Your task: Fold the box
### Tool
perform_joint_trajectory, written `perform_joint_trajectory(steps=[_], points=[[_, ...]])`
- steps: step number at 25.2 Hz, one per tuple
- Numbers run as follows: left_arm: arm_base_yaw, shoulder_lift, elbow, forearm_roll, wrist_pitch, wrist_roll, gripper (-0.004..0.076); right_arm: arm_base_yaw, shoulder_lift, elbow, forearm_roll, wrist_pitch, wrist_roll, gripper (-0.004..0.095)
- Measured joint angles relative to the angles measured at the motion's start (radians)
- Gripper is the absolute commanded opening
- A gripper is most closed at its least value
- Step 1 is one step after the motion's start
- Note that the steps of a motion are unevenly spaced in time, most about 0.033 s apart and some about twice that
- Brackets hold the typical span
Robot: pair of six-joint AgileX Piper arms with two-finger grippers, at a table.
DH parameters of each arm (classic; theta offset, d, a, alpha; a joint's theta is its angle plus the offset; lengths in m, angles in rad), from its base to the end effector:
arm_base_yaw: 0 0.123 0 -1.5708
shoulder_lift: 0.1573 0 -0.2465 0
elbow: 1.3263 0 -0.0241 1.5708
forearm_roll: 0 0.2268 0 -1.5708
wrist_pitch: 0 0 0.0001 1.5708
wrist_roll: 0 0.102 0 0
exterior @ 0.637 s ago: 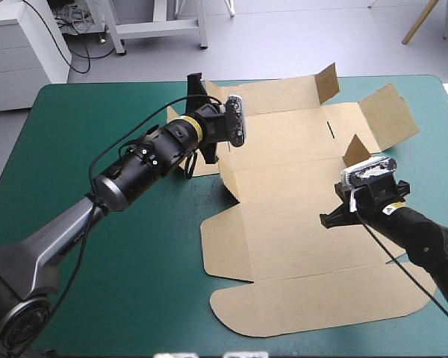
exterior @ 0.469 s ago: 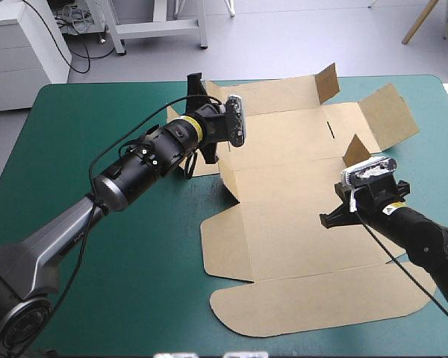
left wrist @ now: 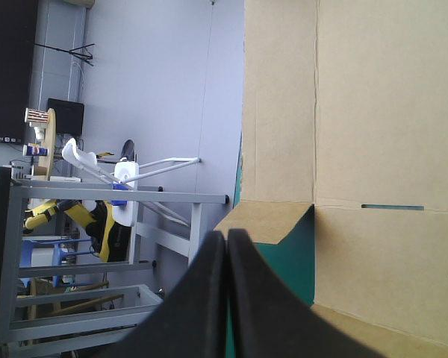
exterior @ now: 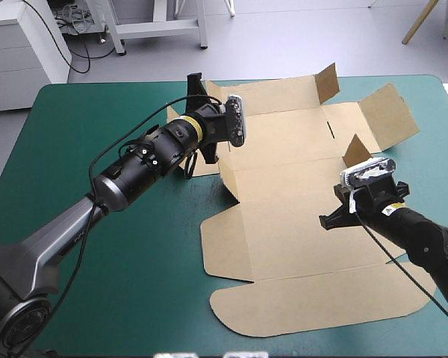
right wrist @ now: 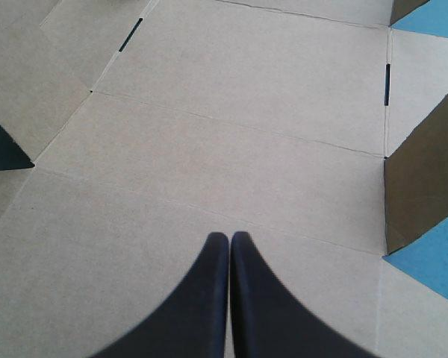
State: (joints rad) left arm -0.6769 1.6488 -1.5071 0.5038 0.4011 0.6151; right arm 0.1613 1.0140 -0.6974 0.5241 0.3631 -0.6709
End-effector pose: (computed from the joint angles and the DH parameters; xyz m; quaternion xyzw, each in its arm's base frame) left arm 0.3060 -0.2212 0.3344 0.6090 0.5700 0.1881 0.5185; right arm 0.2104 0.0527 0.2697 -0.1886 0.8488 0.0743 0.4883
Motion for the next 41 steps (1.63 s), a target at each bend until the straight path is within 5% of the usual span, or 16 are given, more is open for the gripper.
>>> perform_joint_trajectory(steps=[20,24,27,35,41], points=[[0.000,0.000,0.000,0.000,0.019,-0.003,-0.0010,0.000,0.000,0.000,0.000,0.007,0.000,-0.0014],[-0.016,0.000,0.000,-0.001,0.124,-0.006,-0.0010,0.000,0.000,0.000,0.000,0.007,0.000,-0.0014],[-0.029,-0.019,0.000,-0.011,0.290,-0.175,-0.0010,0.000,0.000,0.000,0.000,0.003,0.000,-0.0014],[-0.006,-0.183,0.000,-0.057,0.363,-0.420,-0.0010,0.000,0.000,0.000,0.000,-0.004,0.034,-0.0013],[-0.006,-0.305,-0.001,-0.063,0.523,-0.499,-0.0010,0.000,0.000,0.000,-0.016,-0.005,0.062,-0.0004]])
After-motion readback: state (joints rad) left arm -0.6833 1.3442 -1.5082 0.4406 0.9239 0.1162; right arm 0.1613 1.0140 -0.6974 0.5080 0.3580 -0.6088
